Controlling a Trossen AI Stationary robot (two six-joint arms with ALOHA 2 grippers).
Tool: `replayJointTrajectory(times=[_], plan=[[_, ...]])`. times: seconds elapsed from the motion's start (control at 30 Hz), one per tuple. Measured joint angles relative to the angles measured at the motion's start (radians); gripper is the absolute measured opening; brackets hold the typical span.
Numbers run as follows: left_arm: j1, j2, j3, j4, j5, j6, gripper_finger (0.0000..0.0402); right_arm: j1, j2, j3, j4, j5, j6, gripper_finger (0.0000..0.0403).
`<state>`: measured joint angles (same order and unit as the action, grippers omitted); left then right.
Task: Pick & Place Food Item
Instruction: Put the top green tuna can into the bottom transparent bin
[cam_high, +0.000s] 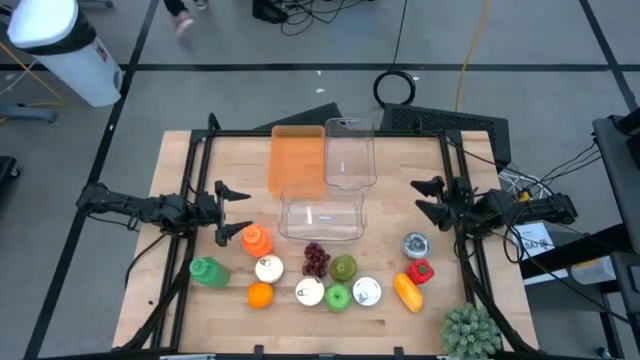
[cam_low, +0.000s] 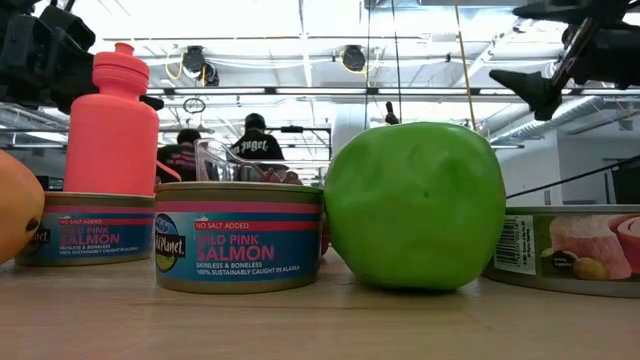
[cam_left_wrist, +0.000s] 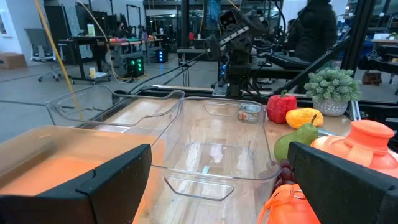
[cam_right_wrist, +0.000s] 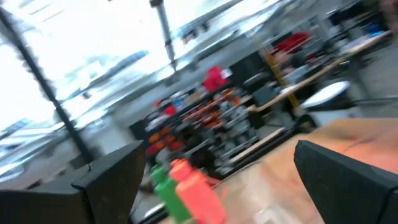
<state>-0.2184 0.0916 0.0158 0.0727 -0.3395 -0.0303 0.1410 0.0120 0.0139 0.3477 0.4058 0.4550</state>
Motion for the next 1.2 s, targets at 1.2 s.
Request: replayJointTrajectory(times=[1.2], plan=[[0.000,0.000,0.000,0.000,0.000,0.000,0.0392,0.079,0.453,0.329,-0.399,-0.120,0.292,0.0391]])
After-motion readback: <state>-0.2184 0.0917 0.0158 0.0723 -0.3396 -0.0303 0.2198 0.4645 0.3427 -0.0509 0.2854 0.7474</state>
